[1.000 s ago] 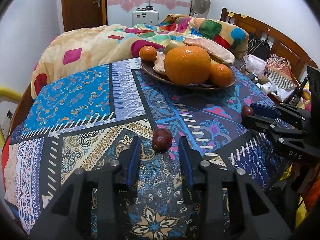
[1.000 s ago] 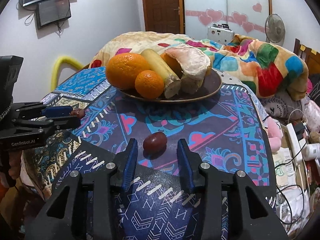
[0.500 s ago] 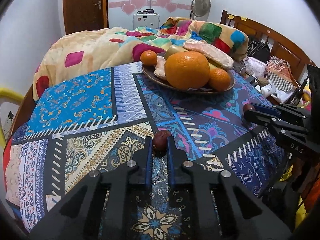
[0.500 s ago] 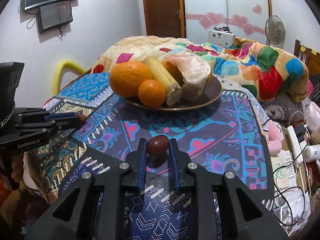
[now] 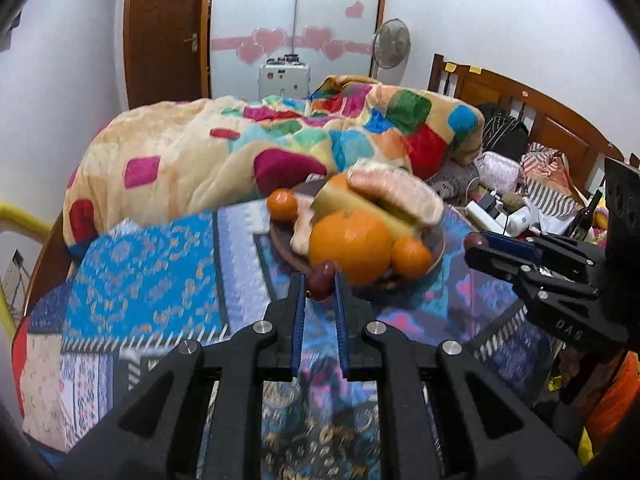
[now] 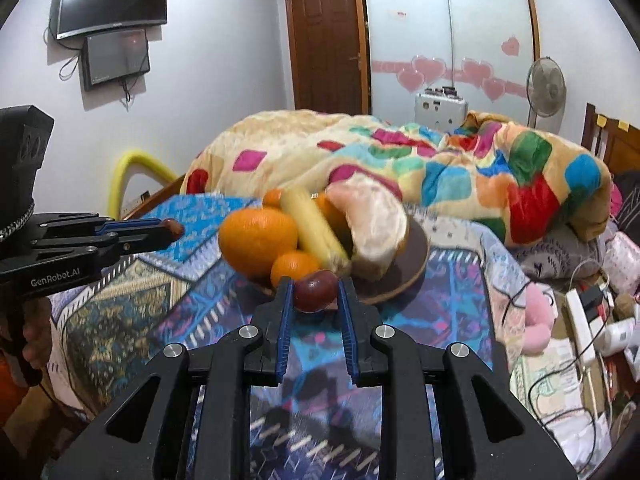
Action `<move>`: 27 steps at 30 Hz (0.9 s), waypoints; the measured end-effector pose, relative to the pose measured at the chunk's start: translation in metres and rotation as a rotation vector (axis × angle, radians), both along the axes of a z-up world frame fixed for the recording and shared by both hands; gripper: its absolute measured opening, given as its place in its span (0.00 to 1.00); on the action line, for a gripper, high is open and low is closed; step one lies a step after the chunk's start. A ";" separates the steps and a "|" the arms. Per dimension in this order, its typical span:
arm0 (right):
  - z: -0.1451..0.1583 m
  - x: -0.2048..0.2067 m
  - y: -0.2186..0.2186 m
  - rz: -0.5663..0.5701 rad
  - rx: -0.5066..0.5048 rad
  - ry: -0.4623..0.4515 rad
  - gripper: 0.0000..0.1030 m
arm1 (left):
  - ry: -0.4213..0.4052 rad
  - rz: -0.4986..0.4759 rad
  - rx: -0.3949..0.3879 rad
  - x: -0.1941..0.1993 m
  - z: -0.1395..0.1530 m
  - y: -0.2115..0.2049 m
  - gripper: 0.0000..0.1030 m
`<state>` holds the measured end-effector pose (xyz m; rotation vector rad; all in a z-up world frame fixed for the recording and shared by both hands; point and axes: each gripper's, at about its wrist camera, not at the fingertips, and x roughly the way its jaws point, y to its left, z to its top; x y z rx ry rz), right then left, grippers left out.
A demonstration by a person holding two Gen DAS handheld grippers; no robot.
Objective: Organize fruits
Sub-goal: 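Lower both dates onto the purple plate and open both tools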
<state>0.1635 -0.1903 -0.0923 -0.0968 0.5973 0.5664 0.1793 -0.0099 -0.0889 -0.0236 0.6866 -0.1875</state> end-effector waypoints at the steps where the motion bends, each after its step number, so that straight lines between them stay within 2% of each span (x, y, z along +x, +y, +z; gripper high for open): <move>1: 0.002 0.003 0.000 0.001 0.004 -0.006 0.20 | -0.003 -0.005 0.000 0.002 0.001 -0.001 0.13; 13: 0.005 0.045 0.013 0.030 -0.048 -0.043 0.20 | -0.019 -0.065 0.017 0.051 0.018 -0.022 0.13; 17: 0.003 0.057 0.018 0.053 -0.083 -0.040 0.20 | -0.004 -0.084 0.034 0.065 0.013 -0.033 0.13; 27: -0.002 0.071 0.017 0.093 -0.084 0.001 0.20 | 0.010 -0.103 0.068 0.079 0.001 -0.048 0.13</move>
